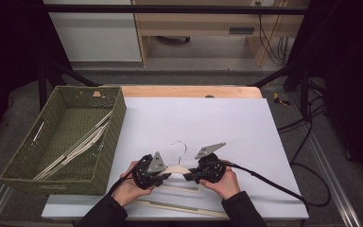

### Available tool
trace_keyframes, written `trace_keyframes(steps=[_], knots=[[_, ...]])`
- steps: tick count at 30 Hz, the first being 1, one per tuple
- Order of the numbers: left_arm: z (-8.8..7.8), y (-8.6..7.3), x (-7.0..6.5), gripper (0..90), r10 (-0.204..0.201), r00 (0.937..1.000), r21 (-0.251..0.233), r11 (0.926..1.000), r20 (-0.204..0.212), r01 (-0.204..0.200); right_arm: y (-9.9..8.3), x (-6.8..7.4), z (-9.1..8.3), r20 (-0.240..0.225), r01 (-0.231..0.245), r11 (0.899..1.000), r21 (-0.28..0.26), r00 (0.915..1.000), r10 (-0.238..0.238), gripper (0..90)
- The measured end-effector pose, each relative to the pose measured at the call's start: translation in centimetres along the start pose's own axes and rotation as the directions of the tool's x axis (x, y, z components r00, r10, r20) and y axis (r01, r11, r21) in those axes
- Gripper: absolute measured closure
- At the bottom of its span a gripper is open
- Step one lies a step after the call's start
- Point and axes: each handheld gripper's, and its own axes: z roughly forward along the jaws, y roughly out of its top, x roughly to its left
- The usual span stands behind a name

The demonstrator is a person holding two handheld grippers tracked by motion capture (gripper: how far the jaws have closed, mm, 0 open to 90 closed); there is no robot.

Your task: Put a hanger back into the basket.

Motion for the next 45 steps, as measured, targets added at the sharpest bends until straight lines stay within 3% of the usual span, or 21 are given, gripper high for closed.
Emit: trace_keyframes(steps=[5,7,11,15,18,23,25,28,32,36,38,45], knots=[[-0.3,0.0,0.2,69.8,-0.024,0.9993,-0.019,0.9995,0.03,0.025,0.0,0.1,-0.2,-0.011,-0.006,1.0,0.017,0.9999,0.006,76.9],[-0.8,0.0,0.4,63.3,-0.029,0.999,-0.03,0.9991,0.035,0.03,0.0,0.2,-0.4,-0.023,-0.013,1.0,0.019,0.9996,0.013,77.4],[-2.0,-0.1,0.7,47.1,-0.077,0.9962,-0.086,0.9931,0.042,0.08,0.2,0.4,-1.1,-0.028,0.009,1.0,0.008,0.9996,-0.008,78.1],[-3.8,-0.3,1.2,33.5,-0.122,0.9917,-0.169,0.9774,0.041,0.127,0.4,0.8,-2.2,-0.04,0.013,1.0,-0.022,0.9991,-0.014,79.6],[-5.1,-0.2,1.4,24.6,-0.13,0.991,-0.204,0.9698,0.03,0.134,0.6,1.1,-3.2,-0.042,0.02,0.999,-0.045,0.9989,-0.022,81.4],[-6.7,0.0,1.4,18.2,-0.143,0.9895,-0.249,0.9579,0.022,0.144,1.0,1.7,-4.9,-0.11,0.016,0.993,-0.116,0.9935,-0.029,86.9],[-7.2,0.2,1.4,17.5,-0.145,0.9892,-0.266,0.9529,0.022,0.145,1.1,2.1,-5.6,-0.058,0.051,0.992,-0.112,0.9967,-0.057,87.0],[-7.7,0.4,1.2,17.3,-0.142,0.9895,-0.281,0.9488,0.028,0.144,1.2,2.3,-6.3,-0.066,0.058,0.989,-0.137,0.9955,-0.068,87.1],[-7.7,0.6,0.9,18.7,-0.124,0.9917,-0.284,0.9501,0.036,0.129,1.3,2.7,-6.8,-0.071,0.073,0.985,-0.155,0.9939,-0.085,87.1],[-7.4,0.8,0.7,24.8,-0.109,0.9925,-0.275,0.9539,0.054,0.12,1.4,3.0,-6.7,-0.093,0.093,0.984,-0.15,0.9899,-0.108,87.0],[-7.0,1.0,0.6,29.4,-0.093,0.9923,-0.257,0.96,0.081,0.111,1.5,3.2,-6.4,-0.102,0.108,0.984,-0.142,0.9871,-0.123,87.0],[-6.1,1.3,0.0,52.7,-0.056,0.9886,-0.217,0.9724,0.139,0.086,1.7,4.0,-5.9,-0.13,0.146,0.98,-0.135,0.9779,-0.164,87.0]])
